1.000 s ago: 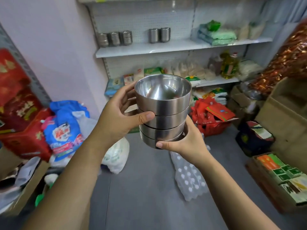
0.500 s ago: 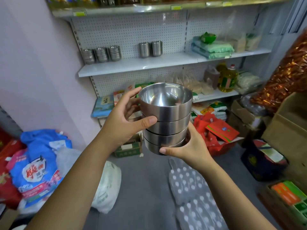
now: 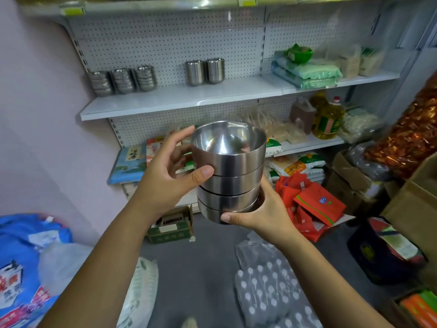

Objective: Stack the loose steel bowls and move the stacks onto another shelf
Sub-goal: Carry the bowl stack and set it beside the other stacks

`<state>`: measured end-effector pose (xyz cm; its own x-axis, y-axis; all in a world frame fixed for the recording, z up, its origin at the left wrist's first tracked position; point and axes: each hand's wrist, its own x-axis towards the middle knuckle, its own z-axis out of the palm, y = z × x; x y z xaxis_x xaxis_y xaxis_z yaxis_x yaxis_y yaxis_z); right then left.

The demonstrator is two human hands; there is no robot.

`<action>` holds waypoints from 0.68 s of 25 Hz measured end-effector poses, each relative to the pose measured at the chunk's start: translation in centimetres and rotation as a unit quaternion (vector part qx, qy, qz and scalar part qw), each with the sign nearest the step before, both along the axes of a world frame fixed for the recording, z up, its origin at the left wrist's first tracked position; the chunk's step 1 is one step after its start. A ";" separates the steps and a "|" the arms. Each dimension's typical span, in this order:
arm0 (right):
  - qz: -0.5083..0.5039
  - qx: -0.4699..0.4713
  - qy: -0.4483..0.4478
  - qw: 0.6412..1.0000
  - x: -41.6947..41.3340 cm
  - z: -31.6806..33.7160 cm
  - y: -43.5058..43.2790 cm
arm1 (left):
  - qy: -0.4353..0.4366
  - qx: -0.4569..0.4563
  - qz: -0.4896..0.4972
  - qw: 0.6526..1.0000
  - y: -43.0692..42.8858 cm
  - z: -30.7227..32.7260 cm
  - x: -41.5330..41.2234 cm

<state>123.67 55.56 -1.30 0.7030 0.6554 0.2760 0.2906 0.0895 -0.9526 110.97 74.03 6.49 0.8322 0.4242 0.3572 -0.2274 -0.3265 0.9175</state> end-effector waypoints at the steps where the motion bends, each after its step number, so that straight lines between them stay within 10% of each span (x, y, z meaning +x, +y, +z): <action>1: -0.002 -0.003 0.002 1.000 1.4 -0.3 1.1 | 0.004 -0.002 -0.004 1.000 1.2 -0.3 1.5; 17: -0.132 0.023 -0.009 0.991 22.6 0.9 27.8 | 0.016 0.037 -0.098 0.994 29.4 2.7 27.1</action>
<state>146.31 83.32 -0.41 0.8434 0.4352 0.3151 0.3264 0.0509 -0.9439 138.04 103.43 9.16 0.9078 0.2259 0.3534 -0.2645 -0.3456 0.9003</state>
